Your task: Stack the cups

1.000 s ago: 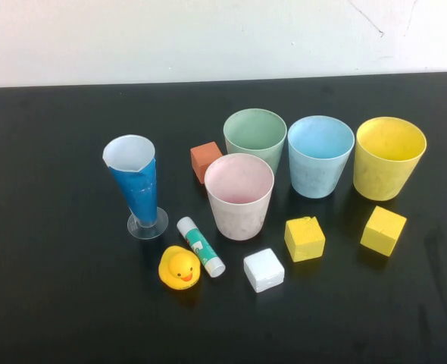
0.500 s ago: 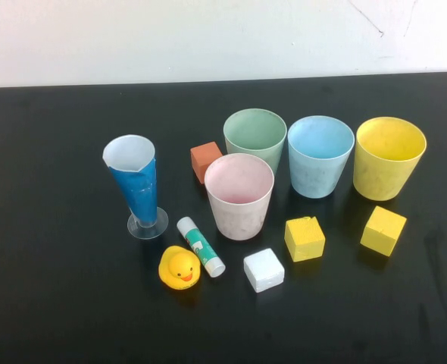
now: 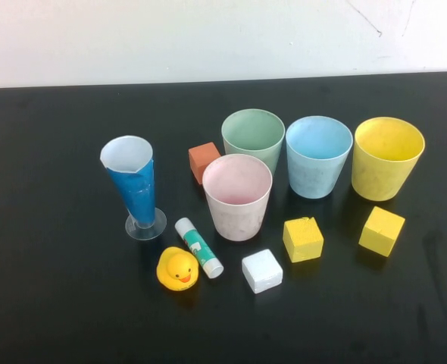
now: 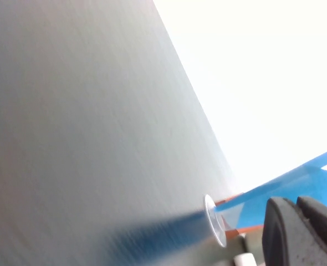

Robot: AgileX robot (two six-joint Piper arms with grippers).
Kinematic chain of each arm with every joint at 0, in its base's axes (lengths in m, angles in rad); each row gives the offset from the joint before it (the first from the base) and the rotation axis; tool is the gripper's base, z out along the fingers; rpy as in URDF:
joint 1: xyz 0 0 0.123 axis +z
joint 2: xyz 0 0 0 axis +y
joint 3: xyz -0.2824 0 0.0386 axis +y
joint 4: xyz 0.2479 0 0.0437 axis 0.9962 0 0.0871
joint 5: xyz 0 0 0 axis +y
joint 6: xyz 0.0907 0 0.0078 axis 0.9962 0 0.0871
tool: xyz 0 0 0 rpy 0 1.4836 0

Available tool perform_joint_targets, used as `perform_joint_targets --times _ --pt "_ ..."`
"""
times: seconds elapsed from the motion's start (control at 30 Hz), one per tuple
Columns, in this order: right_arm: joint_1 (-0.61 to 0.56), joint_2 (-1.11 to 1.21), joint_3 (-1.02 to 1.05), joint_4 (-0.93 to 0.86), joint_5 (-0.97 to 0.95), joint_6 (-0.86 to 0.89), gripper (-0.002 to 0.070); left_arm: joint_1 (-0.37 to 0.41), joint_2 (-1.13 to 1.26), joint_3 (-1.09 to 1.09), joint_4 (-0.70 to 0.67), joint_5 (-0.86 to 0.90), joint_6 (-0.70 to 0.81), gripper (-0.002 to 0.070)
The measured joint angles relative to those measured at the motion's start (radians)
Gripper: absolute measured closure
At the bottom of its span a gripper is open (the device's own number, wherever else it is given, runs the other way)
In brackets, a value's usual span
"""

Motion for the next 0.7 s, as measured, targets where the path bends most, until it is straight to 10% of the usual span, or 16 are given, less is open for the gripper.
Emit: perform_joint_targets --times 0.17,0.43,0.7 --pt "0.003 0.0 0.0 0.002 0.0 0.0 0.0679 0.0 0.0 -0.014 0.008 0.011 0.141 0.0678" --pt "0.003 0.0 0.0 0.002 0.084 -0.008 0.0679 -0.002 0.293 -0.491 0.312 0.553 0.649 0.0678" --pt "0.003 0.0 0.0 0.004 0.094 -0.017 0.0679 -0.155 0.733 -0.966 0.418 0.794 0.762 0.0678"
